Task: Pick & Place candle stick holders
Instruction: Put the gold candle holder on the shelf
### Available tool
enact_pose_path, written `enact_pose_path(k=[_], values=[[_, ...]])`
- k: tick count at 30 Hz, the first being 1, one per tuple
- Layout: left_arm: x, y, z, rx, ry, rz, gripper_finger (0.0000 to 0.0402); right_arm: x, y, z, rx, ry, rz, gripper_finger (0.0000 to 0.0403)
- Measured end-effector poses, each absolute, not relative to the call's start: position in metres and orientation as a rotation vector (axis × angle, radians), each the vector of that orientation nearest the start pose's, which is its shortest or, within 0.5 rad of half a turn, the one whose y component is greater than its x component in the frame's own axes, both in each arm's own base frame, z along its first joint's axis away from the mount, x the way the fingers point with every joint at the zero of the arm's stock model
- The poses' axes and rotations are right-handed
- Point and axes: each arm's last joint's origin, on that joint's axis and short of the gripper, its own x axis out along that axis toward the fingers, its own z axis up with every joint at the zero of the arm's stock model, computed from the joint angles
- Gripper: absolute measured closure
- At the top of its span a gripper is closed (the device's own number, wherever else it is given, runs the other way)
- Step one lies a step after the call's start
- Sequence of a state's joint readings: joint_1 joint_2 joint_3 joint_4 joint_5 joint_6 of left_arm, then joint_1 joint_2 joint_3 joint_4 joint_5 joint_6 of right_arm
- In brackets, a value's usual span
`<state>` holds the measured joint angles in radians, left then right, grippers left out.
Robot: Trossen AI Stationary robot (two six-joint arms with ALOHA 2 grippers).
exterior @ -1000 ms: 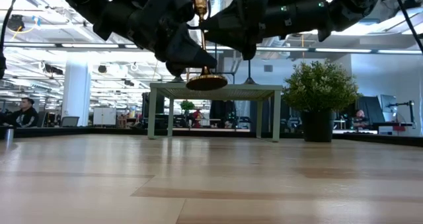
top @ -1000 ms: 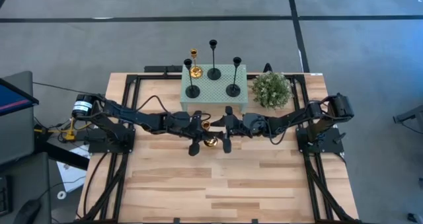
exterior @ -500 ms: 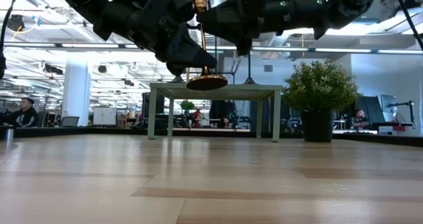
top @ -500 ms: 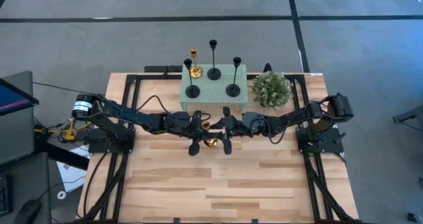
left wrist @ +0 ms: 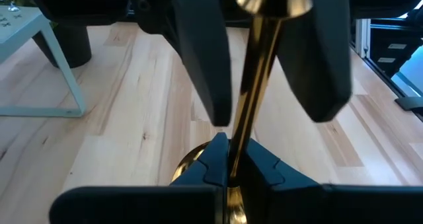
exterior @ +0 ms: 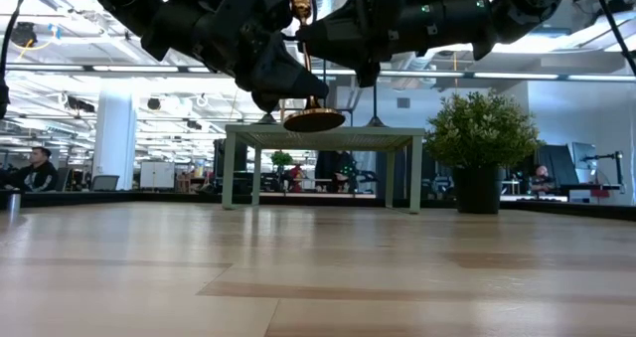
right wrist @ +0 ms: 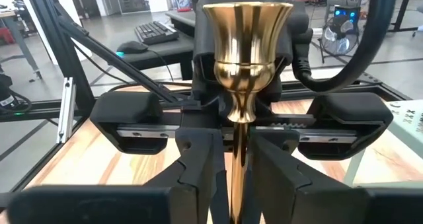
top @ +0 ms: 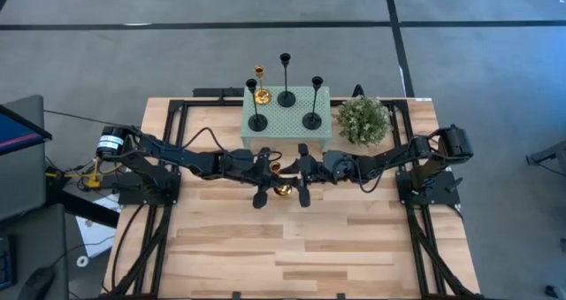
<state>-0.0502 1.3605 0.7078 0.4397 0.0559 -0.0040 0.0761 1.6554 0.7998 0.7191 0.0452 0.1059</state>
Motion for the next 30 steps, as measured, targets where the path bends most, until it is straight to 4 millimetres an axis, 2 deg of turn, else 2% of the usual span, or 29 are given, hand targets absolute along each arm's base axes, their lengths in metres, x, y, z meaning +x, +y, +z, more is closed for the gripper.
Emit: enact_pose_path(k=[9,12,19,25,30], values=[[0.290,-0.016,0.240,-0.005,0.209,-0.107,0.0388,0.343,0.025,0.207,0.092,0.141,0.020,0.0393],[0.290,-0.016,0.241,0.022,0.203,-0.109,0.0384,0.343,0.025,0.208,0.084,0.141,0.020,0.0394],[0.290,-0.016,0.243,0.050,0.180,-0.110,0.0347,0.343,0.025,0.206,0.053,0.160,0.020,0.0399],[0.290,-0.016,0.243,0.048,0.182,-0.106,0.0341,0.335,0.023,0.199,0.040,0.201,-0.008,0.0401],[0.290,-0.016,0.243,0.048,0.181,-0.106,0.0328,0.324,0.023,0.212,0.025,0.207,-0.014,0.0402]])
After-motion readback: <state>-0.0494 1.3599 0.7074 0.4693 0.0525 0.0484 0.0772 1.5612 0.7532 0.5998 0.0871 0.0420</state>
